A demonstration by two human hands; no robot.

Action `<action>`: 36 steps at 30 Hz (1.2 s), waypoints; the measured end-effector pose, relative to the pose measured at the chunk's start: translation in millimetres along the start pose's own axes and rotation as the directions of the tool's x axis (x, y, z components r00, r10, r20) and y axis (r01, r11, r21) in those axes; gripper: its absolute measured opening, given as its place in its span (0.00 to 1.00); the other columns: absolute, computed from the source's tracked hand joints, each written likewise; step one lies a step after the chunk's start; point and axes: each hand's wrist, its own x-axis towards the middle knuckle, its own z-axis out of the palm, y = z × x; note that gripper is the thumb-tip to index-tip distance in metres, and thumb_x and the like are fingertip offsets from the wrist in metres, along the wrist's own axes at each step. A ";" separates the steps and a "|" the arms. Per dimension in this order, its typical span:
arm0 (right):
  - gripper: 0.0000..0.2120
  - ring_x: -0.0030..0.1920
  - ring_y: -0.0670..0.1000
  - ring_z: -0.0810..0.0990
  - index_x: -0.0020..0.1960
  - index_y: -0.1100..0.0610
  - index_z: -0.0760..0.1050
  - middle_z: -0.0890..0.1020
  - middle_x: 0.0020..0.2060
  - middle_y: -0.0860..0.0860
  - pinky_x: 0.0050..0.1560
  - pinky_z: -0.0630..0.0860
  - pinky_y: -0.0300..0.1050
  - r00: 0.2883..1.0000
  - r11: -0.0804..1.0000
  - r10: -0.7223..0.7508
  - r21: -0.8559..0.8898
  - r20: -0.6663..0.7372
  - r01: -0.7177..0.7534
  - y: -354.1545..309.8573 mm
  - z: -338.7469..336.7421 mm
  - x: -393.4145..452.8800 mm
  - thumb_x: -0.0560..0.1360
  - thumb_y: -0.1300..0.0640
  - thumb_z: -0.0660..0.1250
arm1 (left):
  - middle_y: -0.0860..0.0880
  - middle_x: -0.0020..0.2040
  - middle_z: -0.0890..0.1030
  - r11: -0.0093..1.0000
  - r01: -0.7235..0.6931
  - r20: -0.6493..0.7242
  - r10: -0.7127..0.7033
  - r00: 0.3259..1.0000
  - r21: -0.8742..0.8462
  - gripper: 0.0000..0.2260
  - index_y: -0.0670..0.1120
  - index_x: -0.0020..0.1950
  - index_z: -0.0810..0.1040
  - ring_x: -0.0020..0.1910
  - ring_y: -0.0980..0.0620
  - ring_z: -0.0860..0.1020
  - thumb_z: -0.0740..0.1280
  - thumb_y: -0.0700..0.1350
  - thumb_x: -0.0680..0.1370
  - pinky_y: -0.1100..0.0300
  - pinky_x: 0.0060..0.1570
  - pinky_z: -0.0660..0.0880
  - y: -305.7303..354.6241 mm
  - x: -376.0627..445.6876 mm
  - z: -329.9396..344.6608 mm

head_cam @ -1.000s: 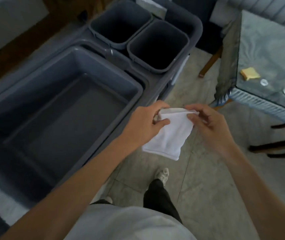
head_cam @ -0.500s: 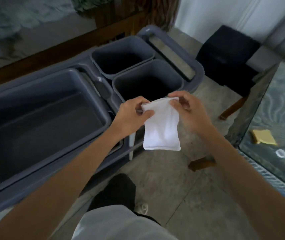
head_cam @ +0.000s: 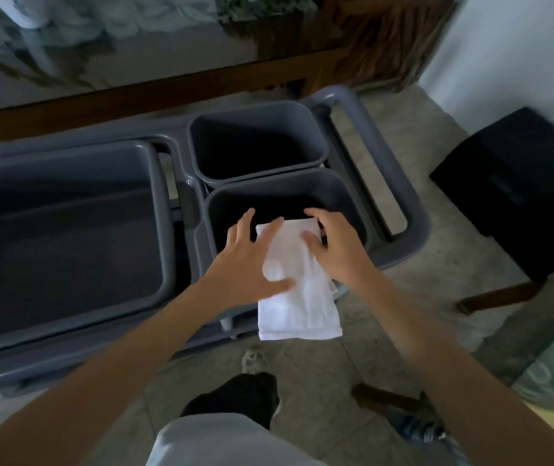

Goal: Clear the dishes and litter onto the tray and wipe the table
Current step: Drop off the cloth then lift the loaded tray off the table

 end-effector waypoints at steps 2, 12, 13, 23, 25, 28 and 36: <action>0.26 0.72 0.58 0.71 0.79 0.51 0.66 0.69 0.75 0.56 0.66 0.72 0.49 0.995 0.990 -0.100 -0.103 -0.029 0.096 7.7 3.0 -9.1 0.83 0.50 0.65 | 0.47 0.82 0.37 0.984 -0.071 0.050 0.063 0.997 0.163 0.53 0.56 0.83 0.47 0.81 0.43 0.38 0.59 0.78 0.64 0.39 0.77 0.56 -0.7 -8.8 9.9; 0.38 0.75 0.56 0.71 0.80 0.52 0.64 0.73 0.75 0.55 0.75 0.67 0.55 0.797 0.634 -0.536 -0.490 0.280 0.599 46.8 17.0 -36.5 0.77 0.33 0.61 | 0.46 0.55 0.85 0.907 -0.032 -0.278 0.162 0.947 0.420 0.34 0.43 0.60 0.81 0.58 0.44 0.83 0.83 0.55 0.59 0.40 0.64 0.75 2.0 -12.2 71.6; 0.36 0.71 0.55 0.75 0.79 0.53 0.66 0.76 0.71 0.54 0.72 0.69 0.54 0.783 0.613 -0.561 -0.500 0.270 0.612 49.7 19.3 -35.2 0.76 0.35 0.63 | 0.48 0.50 0.85 0.907 -0.023 -0.314 0.169 0.934 0.420 0.29 0.44 0.57 0.82 0.51 0.46 0.85 0.82 0.53 0.60 0.42 0.63 0.76 3.0 -12.0 75.0; 0.35 0.54 0.56 0.82 0.73 0.52 0.70 0.81 0.58 0.53 0.57 0.75 0.53 0.731 0.595 -0.596 -0.428 0.332 0.680 46.7 7.2 -21.0 0.72 0.35 0.71 | 0.48 0.65 0.80 0.880 0.154 -0.339 0.008 0.941 0.449 0.36 0.46 0.68 0.75 0.72 0.44 0.73 0.78 0.59 0.65 0.40 0.72 0.65 17.9 -23.5 80.9; 0.39 0.59 0.56 0.81 0.74 0.50 0.71 0.80 0.62 0.51 0.62 0.74 0.57 0.701 0.607 -0.617 -0.350 0.359 0.714 38.1 -1.6 -15.9 0.70 0.29 0.66 | 0.49 0.78 0.67 0.867 0.245 -0.357 -0.084 0.930 0.434 0.44 0.49 0.80 0.63 0.81 0.44 0.57 0.75 0.63 0.68 0.39 0.77 0.54 25.2 -38.0 79.7; 0.44 0.69 0.56 0.77 0.76 0.48 0.71 0.76 0.72 0.52 0.68 0.72 0.63 0.633 0.585 -0.687 -0.244 0.357 0.773 13.5 -14.7 -12.2 0.70 0.21 0.60 | 0.52 0.84 0.50 0.851 0.388 -0.468 -0.198 0.861 0.353 0.47 0.56 0.83 0.49 0.83 0.44 0.43 0.70 0.67 0.71 0.39 0.79 0.48 36.0 -74.4 76.8; 0.46 0.78 0.61 0.66 0.82 0.45 0.62 0.64 0.81 0.56 0.72 0.68 0.65 0.310 0.338 -0.881 0.016 0.357 0.941 -90.5 17.4 -49.5 0.71 0.24 0.64 | 0.53 0.84 0.46 0.597 0.801 -0.709 -0.551 0.441 0.035 0.43 0.62 0.82 0.50 0.82 0.43 0.41 0.67 0.69 0.72 0.36 0.78 0.49 54.2 -236.4 84.7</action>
